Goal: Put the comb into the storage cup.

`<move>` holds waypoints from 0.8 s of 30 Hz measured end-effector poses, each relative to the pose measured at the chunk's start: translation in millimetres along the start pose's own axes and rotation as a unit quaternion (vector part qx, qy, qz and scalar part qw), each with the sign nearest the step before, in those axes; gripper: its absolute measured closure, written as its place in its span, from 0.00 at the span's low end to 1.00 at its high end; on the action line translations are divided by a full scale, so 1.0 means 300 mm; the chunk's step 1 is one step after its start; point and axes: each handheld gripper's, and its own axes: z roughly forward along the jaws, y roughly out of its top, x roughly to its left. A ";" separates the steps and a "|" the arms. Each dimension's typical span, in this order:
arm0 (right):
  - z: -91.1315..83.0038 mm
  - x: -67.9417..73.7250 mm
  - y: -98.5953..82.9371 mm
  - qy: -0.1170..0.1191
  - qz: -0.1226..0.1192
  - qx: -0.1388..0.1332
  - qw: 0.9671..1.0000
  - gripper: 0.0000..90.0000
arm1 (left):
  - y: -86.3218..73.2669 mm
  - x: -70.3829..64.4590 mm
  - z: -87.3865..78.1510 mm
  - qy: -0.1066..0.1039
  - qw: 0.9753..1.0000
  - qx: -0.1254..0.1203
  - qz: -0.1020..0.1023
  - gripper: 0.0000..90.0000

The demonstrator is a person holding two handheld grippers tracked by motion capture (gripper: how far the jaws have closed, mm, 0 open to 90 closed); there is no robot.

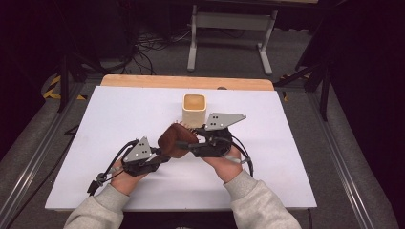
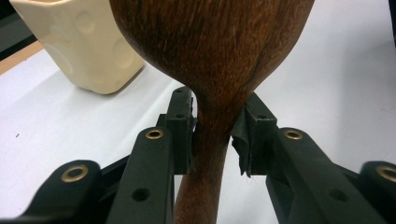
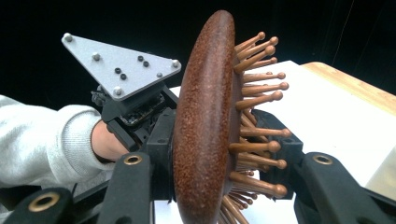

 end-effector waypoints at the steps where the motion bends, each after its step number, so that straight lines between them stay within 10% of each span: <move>1: 0.000 0.003 0.003 0.000 -0.002 0.000 1.000 0.62 | 0.001 0.001 -0.001 0.000 1.000 -0.001 0.000 0.78; 16: 0.010 0.020 0.042 -0.005 -0.011 0.018 1.000 0.65 | -0.002 0.015 -0.003 -0.009 1.000 -0.015 -0.019 0.75; 24: -0.005 0.021 0.071 -0.006 -0.017 0.013 1.000 0.66 | -0.001 0.030 -0.022 -0.008 0.999 -0.028 -0.025 0.47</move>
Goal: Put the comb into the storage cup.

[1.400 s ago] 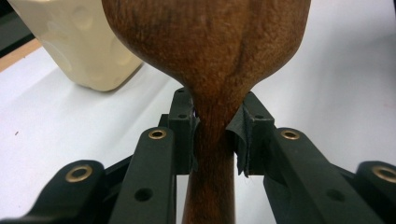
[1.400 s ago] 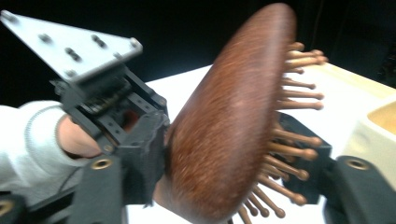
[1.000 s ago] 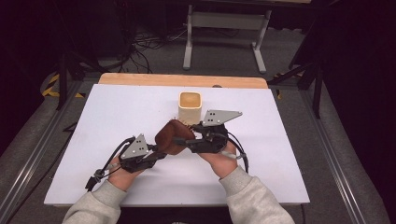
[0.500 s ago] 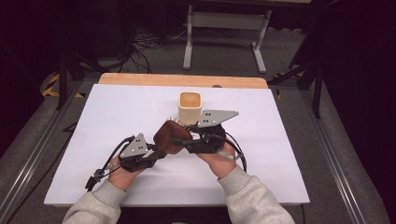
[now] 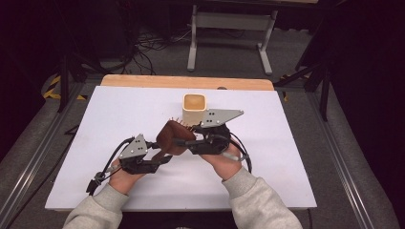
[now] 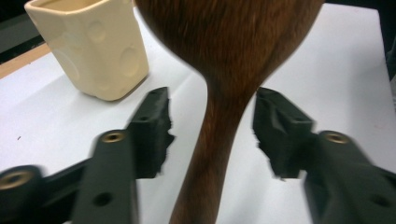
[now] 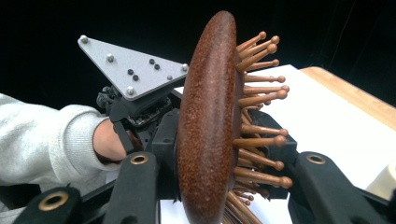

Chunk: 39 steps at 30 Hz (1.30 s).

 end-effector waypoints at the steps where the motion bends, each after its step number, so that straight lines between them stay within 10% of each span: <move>1: -0.004 -0.001 0.005 -0.001 -0.001 -0.001 1.000 0.66 | 0.000 0.004 -0.004 0.001 1.000 -0.005 -0.003 0.44; 9: -0.039 -0.008 0.053 -0.015 -0.012 -0.008 1.000 0.66 | -0.006 0.038 -0.026 -0.011 1.000 0.002 -0.025 0.01; 39: -0.117 -0.111 0.271 -0.077 -0.048 -0.005 0.996 0.65 | -0.127 0.108 -0.185 0.027 0.998 -0.012 -0.058 0.00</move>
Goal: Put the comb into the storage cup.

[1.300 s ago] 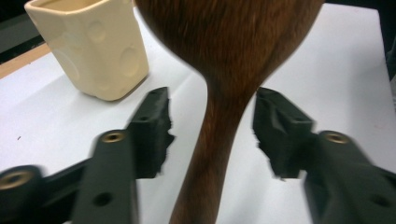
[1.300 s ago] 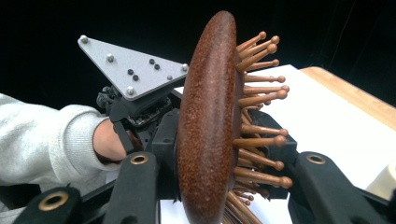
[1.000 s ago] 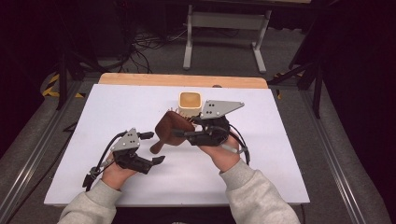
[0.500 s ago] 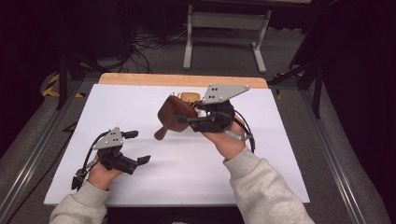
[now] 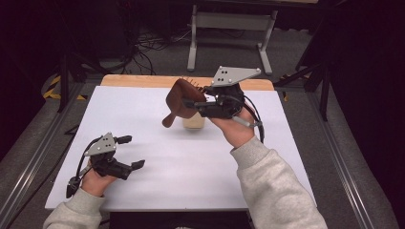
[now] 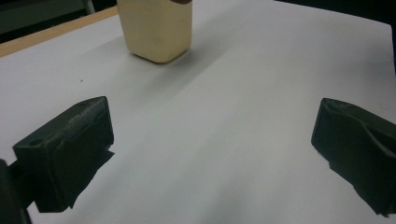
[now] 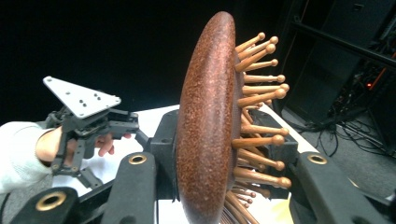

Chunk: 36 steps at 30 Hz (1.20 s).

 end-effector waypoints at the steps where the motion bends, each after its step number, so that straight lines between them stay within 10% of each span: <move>1: 0.000 -0.005 0.002 -0.002 0.000 0.000 1.000 0.64 | -0.001 0.001 -0.003 0.001 1.000 0.000 0.000 0.00; 36: -0.020 -0.159 0.009 -0.124 0.010 0.002 0.992 0.63 | -0.020 0.021 -0.041 0.027 0.999 -0.023 -0.008 0.00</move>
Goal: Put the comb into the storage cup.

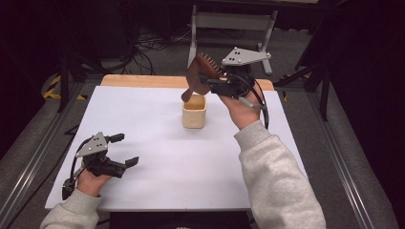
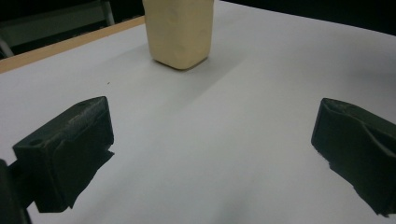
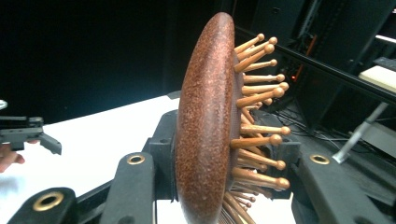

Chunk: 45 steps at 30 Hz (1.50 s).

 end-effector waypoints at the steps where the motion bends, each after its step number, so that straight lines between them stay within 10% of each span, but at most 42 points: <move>1: 0.000 -0.004 -0.001 -0.003 0.001 0.000 1.000 0.63 | 0.000 0.000 0.000 0.000 1.000 0.000 0.000 0.00; 19: 0.016 -0.042 -0.024 -0.040 0.012 0.019 0.999 0.63 | 0.001 0.000 -0.004 -0.001 1.000 0.000 0.004 0.00; 45: 0.124 -0.090 -0.136 -0.014 0.063 0.061 0.996 0.62 | -0.001 -0.002 0.001 -0.002 1.000 0.000 0.005 0.00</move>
